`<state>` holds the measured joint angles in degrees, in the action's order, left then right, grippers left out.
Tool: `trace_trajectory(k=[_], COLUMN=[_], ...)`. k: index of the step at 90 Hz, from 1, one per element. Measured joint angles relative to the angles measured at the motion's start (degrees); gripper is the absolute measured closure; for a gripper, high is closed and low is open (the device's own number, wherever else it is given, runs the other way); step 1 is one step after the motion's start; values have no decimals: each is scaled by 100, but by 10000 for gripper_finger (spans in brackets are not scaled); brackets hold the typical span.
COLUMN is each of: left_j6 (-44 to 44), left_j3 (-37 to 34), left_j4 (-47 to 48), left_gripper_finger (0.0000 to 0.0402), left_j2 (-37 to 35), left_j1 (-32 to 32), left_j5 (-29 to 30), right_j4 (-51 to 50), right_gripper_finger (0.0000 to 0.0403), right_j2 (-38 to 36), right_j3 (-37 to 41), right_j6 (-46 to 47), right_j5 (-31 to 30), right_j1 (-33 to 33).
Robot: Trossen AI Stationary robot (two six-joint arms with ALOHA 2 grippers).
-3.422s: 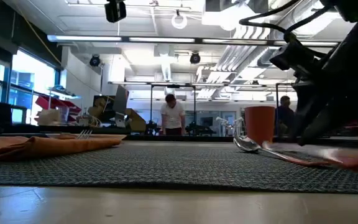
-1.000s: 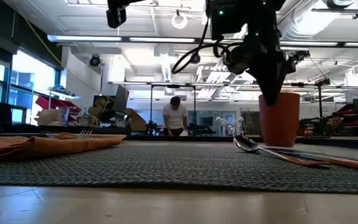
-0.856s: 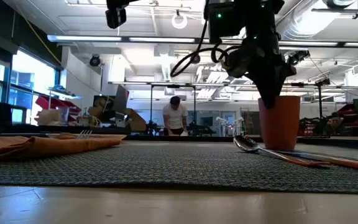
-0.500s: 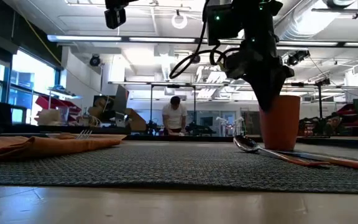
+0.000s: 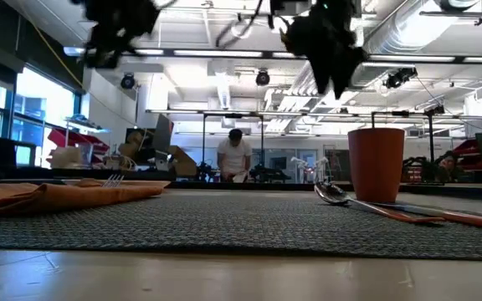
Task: Set table place
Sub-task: Put the orange plate in the center of the gray placemat
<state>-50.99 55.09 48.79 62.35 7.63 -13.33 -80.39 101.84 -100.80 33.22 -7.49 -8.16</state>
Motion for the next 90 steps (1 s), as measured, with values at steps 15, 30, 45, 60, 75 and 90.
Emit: trace_trajectory(k=[15, 30, 45, 60, 75, 90], left_j6=[-157, -425, -608, -1117, -1875, -2574], left_j3=[-4, -360, -1171, -1718, -2186, -2684], left_j4=[1812, 2028, 1678, 1068, 93, -576], left_gripper_finger=[256, 227, 176, 146, 145, 145], left_j2=[0, -54, -57, -57, -59, -59], left_j1=[610, 1180, 1927, 2512, 2851, 3003], left_j5=[295, 279, 282, 1040, 1501, 1616], right_j4=[108, 125, 60, 32, 116, 180], right_gripper_finger=[169, 175, 176, 176, 176, 176], right_j2=[-7, -7, -7, -11, -9, -11], right_j3=[-915, -1212, -1055, -937, -928, -928], right_j6=[-678, -1480, -2185, -2821, -3368, -3676], right_j5=[-586, -639, -590, -575, -557, -318], right_j1=[-370, -790, -1001, -1100, -1226, -1418])
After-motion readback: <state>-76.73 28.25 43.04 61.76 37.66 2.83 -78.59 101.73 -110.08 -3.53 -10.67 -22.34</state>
